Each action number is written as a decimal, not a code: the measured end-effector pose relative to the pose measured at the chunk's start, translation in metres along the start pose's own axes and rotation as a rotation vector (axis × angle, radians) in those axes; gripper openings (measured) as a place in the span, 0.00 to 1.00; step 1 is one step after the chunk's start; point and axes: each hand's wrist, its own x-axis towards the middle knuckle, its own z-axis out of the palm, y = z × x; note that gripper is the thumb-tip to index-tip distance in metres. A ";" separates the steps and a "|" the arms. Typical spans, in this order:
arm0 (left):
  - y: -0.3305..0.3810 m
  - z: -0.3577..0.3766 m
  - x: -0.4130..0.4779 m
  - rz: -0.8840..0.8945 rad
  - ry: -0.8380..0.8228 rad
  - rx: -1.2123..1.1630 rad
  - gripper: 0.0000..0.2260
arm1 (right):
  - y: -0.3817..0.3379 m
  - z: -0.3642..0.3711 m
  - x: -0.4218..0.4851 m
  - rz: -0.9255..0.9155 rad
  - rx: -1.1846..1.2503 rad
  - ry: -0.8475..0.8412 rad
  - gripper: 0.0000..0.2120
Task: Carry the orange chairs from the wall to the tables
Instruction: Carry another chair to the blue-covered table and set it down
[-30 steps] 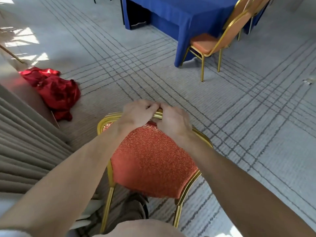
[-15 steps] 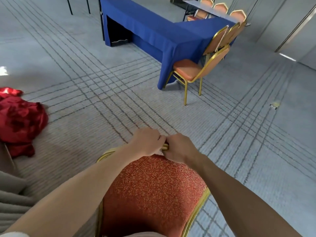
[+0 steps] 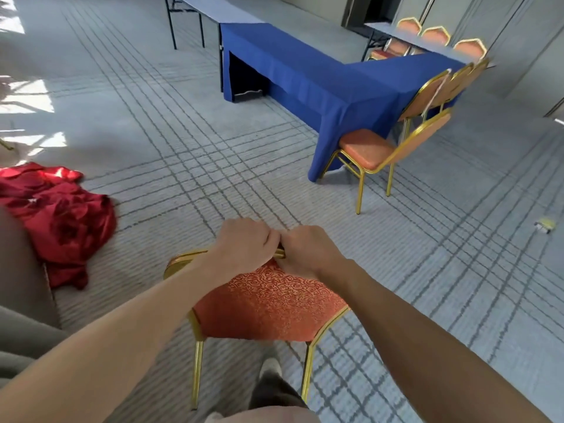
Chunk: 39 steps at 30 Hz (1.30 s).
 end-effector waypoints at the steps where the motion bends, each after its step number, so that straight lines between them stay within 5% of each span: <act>1: -0.004 0.006 0.006 -0.009 -0.018 0.030 0.21 | 0.004 0.008 0.010 -0.029 -0.010 -0.009 0.11; 9: -0.018 0.065 0.082 -0.143 -0.028 -0.060 0.20 | 0.076 0.057 0.095 -0.201 0.045 -0.119 0.06; 17: -0.034 0.077 0.172 -0.346 0.323 -0.108 0.20 | 0.133 0.057 0.183 -0.136 0.175 0.019 0.11; 31: -0.113 0.076 0.320 -0.425 0.350 -0.210 0.25 | 0.199 0.036 0.327 -0.036 0.241 0.204 0.08; 39: -0.183 0.088 0.445 -0.456 0.302 -0.159 0.27 | 0.249 0.020 0.459 0.046 0.246 0.150 0.08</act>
